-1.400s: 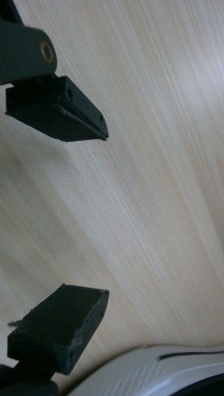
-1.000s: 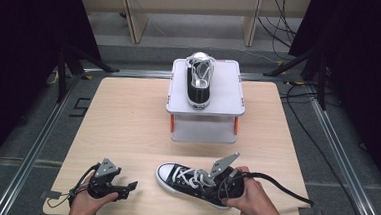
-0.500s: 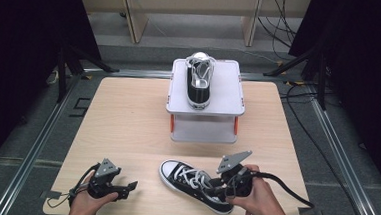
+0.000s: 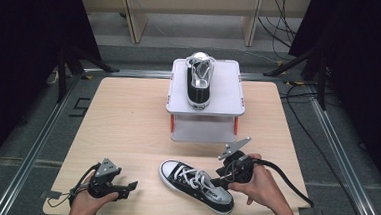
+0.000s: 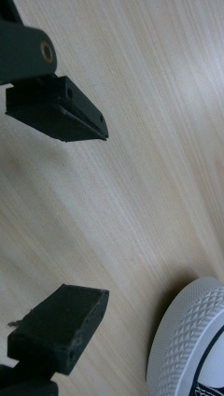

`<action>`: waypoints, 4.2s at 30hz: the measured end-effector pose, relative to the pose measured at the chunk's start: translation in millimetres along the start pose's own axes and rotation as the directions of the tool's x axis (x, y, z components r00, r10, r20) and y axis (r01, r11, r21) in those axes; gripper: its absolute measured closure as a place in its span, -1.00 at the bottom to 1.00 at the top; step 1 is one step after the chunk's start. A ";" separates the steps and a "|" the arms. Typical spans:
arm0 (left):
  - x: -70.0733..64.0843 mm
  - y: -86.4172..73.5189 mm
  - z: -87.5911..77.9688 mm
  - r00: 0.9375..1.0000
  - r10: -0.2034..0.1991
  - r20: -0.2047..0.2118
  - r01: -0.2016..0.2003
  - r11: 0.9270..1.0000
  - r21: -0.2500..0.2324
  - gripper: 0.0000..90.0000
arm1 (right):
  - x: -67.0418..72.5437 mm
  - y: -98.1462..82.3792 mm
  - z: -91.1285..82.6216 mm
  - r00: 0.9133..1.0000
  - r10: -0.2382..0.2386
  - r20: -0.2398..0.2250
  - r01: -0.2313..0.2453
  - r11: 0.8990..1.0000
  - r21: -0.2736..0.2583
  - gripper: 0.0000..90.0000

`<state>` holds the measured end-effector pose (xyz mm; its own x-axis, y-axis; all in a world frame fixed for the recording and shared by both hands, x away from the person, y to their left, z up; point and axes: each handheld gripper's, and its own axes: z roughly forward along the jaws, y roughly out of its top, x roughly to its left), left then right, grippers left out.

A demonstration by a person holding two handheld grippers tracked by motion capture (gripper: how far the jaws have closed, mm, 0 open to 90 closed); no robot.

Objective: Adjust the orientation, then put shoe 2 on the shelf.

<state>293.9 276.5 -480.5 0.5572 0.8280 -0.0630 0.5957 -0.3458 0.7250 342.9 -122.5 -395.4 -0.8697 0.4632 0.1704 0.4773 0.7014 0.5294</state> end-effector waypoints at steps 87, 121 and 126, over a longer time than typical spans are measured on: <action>0.3 1.7 1.5 1.000 0.009 0.002 -0.009 1.000 0.003 -0.59 | -18.2 43.8 -36.1 1.000 0.015 -0.020 -0.008 0.948 0.317 0.94; 2.2 2.5 1.0 0.999 0.040 -0.002 -0.040 0.999 -0.001 -0.59 | -1.8 91.7 -195.2 0.991 0.018 0.130 -0.044 0.979 0.197 0.95; 1.4 2.7 0.7 1.000 0.029 -0.003 -0.029 1.000 -0.010 -0.59 | -25.4 102.0 -213.2 0.980 0.069 0.184 -0.098 0.984 0.151 0.95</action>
<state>296.7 276.4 -479.2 0.5725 0.8189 -0.0401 0.5734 -0.3649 0.7335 386.9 -178.3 -168.5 -0.7965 0.6026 0.0506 0.5735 0.7263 0.3788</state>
